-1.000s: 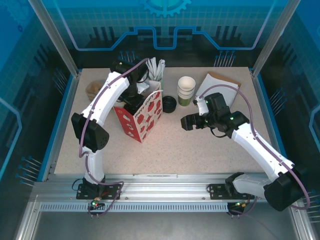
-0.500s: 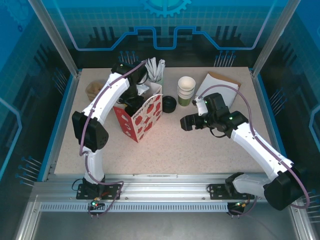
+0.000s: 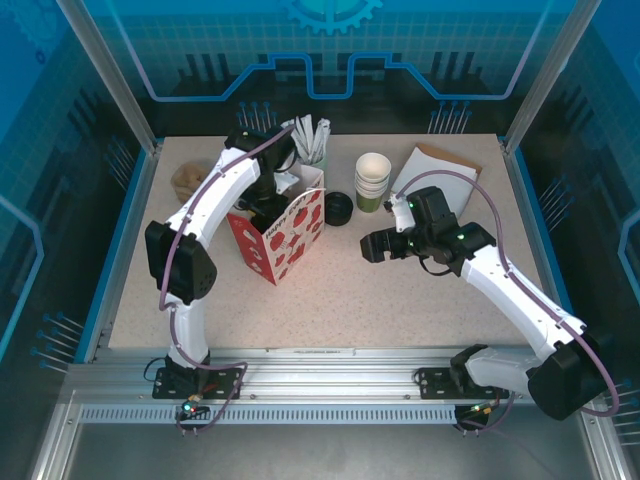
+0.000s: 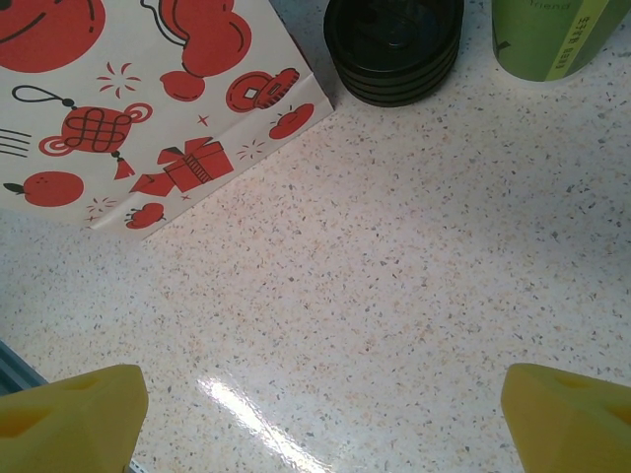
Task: Pack the takeout coffee
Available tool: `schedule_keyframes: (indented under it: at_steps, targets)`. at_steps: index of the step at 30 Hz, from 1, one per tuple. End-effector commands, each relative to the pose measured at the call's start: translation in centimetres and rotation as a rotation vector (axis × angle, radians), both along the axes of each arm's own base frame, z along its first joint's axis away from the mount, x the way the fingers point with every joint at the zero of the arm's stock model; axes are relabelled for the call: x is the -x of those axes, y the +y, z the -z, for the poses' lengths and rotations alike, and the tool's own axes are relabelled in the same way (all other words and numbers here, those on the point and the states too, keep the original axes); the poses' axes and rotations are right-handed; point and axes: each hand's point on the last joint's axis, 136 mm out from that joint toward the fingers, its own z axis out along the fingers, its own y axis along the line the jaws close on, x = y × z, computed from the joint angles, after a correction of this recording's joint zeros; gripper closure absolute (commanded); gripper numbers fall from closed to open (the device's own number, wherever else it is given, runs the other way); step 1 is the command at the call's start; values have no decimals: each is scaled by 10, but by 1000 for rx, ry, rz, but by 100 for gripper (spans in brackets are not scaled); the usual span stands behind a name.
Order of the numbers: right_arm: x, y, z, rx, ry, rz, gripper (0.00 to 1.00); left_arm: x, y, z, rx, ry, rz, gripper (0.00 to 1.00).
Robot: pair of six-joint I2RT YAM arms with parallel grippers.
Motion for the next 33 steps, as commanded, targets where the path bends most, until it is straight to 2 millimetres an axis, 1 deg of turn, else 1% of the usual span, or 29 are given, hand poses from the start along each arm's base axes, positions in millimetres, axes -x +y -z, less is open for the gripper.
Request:
schedule_keyframes:
  at_steps: [1,7,22,33]
  targets:
    - [5,8,-1,-6,-16,-43,6,6,2,-11,30,-15,-6,56]
    - [6,12,-2,-4,-20,-60,6,6,2,-11,28,-13,-5,56]
    - [7,14,2,7,-11,-66,6,8,4,-9,19,-4,-4,56]
    - [7,16,4,13,-6,-68,6,10,6,-14,12,-9,-3,56]
